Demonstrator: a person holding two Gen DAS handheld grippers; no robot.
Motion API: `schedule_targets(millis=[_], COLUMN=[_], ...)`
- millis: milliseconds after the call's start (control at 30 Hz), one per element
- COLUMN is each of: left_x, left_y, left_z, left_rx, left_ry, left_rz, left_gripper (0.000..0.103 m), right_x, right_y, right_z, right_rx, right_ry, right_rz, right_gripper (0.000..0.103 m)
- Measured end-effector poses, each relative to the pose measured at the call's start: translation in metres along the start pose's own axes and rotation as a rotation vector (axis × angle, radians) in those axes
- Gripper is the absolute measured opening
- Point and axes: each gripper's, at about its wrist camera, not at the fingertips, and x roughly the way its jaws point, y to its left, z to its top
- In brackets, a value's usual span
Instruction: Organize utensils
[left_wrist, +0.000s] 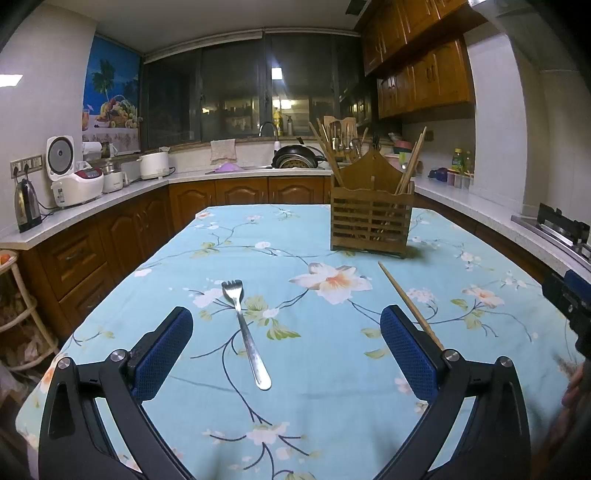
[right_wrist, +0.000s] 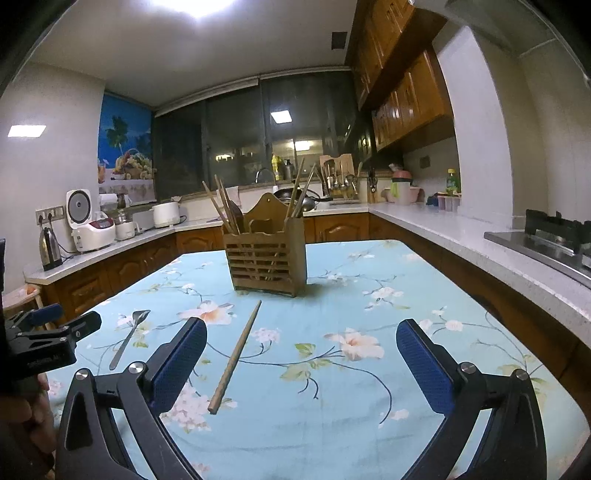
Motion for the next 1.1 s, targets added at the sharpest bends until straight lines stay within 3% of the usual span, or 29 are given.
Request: schedule_targets(millis=[1100], left_x=[-0.019], left_y=[0.000], left_z=[0.009], left_rx=[-0.005], left_ry=[-0.034], left_rz=[0.011], left_gripper=[0.103], right_x=[0.000], right_y=[0.005], right_z=[-0.006], right_rx=[-0.016], right_ry=[0.016], right_rz=[0.024], right_gripper=[0.103])
